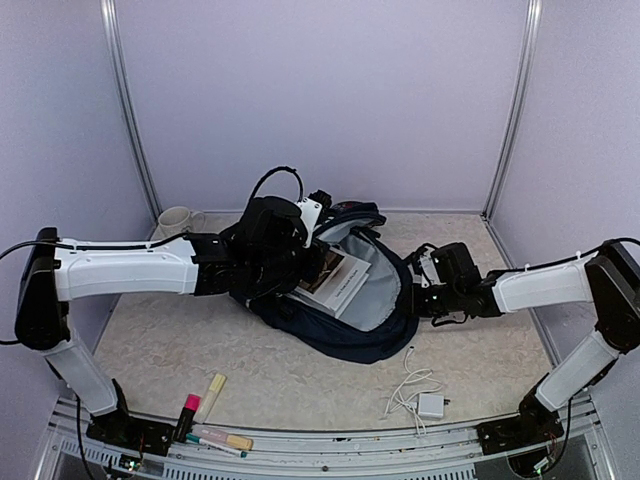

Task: Pack the student bag
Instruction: Adjust the student bag at the center of the board.

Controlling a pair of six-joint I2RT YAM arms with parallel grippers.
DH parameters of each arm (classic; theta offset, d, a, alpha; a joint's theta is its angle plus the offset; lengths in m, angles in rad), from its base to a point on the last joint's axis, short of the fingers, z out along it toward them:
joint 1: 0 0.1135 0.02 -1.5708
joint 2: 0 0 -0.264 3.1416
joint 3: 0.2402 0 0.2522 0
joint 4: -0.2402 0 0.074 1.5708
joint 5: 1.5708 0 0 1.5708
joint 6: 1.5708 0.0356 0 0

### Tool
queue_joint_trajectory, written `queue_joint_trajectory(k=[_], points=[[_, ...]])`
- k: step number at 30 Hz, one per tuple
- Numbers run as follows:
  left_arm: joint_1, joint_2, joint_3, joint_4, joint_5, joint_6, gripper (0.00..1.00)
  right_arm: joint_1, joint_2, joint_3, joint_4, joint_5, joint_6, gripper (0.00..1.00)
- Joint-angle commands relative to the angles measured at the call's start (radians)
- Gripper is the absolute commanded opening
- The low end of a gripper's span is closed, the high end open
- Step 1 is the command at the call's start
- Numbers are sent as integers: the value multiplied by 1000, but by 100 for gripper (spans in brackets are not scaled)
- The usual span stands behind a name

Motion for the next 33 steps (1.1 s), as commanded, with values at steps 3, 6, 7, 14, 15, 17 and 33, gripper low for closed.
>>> queue_joint_trajectory(k=[3,6,7,14,15,17,33], points=[[-147,-6,132,57,98,19,0,-71,-42,104,-5,-56,-94,0],[-187,34,184,54,122,45,0,-88,-9,191,-48,-66,-166,0],[-188,51,202,50,133,40,1,-95,9,217,-55,-73,-179,0],[-193,121,275,-27,196,8,59,-242,183,419,-75,-295,-221,4],[-192,112,270,-38,173,14,67,-254,205,454,-98,-309,-222,9],[-185,77,239,-62,124,35,79,-272,233,509,-175,-269,-223,23],[204,-267,-327,-86,250,-158,66,-45,-213,250,-231,190,-159,44]])
